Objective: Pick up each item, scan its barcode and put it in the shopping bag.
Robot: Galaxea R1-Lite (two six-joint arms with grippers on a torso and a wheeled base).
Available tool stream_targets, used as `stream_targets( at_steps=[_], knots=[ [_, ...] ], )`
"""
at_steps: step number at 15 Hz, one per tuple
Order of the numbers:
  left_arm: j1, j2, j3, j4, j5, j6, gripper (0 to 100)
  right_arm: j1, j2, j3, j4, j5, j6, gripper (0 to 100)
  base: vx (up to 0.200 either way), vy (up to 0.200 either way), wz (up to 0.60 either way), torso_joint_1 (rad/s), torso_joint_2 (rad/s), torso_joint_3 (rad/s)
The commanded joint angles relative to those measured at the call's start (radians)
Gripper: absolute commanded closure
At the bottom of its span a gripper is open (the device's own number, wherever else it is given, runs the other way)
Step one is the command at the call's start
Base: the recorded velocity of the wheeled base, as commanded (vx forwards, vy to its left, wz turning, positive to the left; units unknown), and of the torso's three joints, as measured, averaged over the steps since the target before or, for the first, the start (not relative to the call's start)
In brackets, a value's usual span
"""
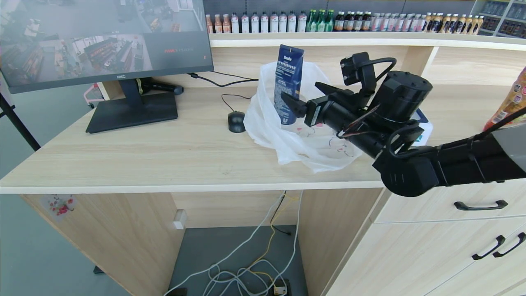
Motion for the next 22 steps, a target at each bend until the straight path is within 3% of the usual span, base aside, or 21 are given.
stream_targets(
  at_steps=[1, 4, 6, 10, 15, 22],
  knots=[
    [0.001, 0.0, 0.0, 0.0, 0.0, 0.0, 0, 0.0, -0.133, 0.263, -0.157, -0.005, 0.002, 0, 0.0, 0.0, 0.0, 0.0, 0.0, 0.0],
    [0.001, 0.0, 0.0, 0.0, 0.0, 0.0, 0, 0.002, -0.204, 0.569, -0.42, -0.02, -0.005, 0, 0.0, 0.0, 0.0, 0.0, 0.0, 0.0],
    [0.001, 0.0, 0.0, 0.0, 0.0, 0.0, 0, 0.005, -0.244, 0.691, -0.518, -0.069, -0.004, 0, 0.0, 0.0, 0.0, 0.0, 0.0, 0.0],
    [-0.001, 0.0, 0.0, 0.0, 0.0, 0.001, 0, 0.005, -0.359, 0.862, -0.541, -0.082, 0.002, 0, 0.0, 0.0, 0.0, 0.0, 0.0, 0.0],
    [0.001, 0.0, 0.0, 0.0, 0.0, 0.0, 0, 0.005, -0.457, 1.003, -0.541, -0.111, -0.057, 0, 0.0, 0.0, 0.0, 0.0, 0.0, 0.0],
    [0.001, 0.0, 0.0, 0.0, 0.0, -0.002, 0, -0.001, -0.474, 0.994, -0.541, -0.132, -0.08, 0, 0.0, 0.0, 0.0, 0.0, 0.0, 0.0]
  ],
)
